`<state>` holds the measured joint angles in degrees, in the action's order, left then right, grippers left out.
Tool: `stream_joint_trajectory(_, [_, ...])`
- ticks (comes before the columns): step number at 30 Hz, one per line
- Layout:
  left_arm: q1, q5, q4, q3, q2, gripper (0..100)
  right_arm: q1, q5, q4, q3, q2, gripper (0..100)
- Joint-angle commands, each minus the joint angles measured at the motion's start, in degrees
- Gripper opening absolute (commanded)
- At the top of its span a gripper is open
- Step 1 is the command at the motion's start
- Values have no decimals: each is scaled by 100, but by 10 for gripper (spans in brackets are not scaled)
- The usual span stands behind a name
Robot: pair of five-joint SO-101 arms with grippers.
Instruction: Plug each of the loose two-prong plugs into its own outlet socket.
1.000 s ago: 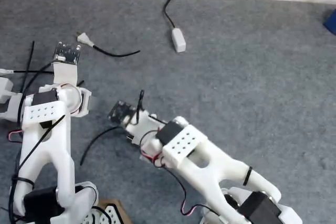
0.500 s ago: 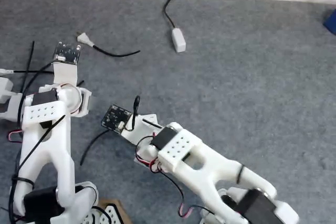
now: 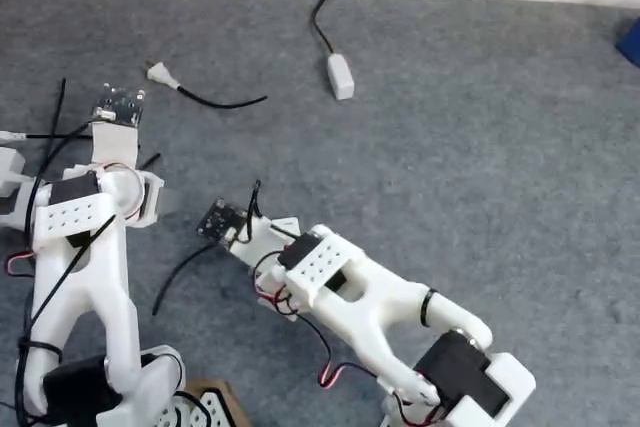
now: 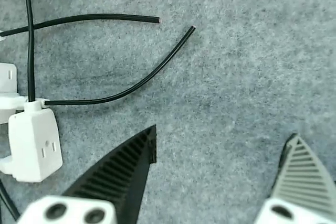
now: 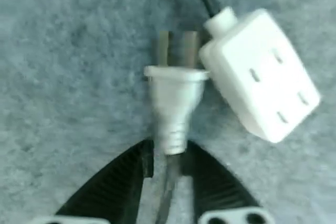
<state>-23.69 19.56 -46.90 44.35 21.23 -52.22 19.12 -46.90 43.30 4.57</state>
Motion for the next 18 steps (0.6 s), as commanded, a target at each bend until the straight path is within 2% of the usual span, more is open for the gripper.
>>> stream_joint_trajectory(1, [-84, 53, -35, -171, 22, 365, -92, 0, 92, -295, -66, 20])
stream_joint_trajectory(14, [-66, 70, -35, -75, 13, 365, -119, -18, 163, -418, -48, 23])
stream_joint_trajectory(18, [-66, 70, -35, -75, 13, 365, -356, -18, 163, -418, -31, 23])
